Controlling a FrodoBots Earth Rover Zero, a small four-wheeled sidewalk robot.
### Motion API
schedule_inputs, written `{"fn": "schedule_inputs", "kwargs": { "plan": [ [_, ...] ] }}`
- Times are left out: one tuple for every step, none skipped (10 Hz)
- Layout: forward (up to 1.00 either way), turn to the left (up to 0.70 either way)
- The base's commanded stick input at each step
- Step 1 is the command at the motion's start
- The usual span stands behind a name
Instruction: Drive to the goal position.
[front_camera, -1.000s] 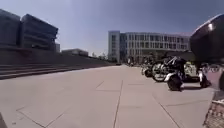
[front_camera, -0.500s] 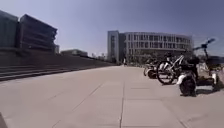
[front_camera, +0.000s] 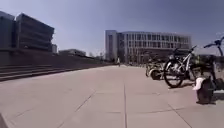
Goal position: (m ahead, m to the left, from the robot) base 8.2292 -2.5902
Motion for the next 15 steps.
{"fn": "schedule_inputs", "kwargs": {
  "plan": [
    [1.0,0.0],
    [1.0,0.0],
    [1.0,0.0],
    [1.0,0.0],
    [1.0,0.0],
    [1.0,0.0],
    [1.0,0.0],
    [1.0,0.0],
    [1.0,0.0],
    [1.0,0.0],
    [1.0,0.0],
    [1.0,0.0],
    [1.0,0.0],
    [1.0,0.0],
    [1.0,0.0]
  ]
}}
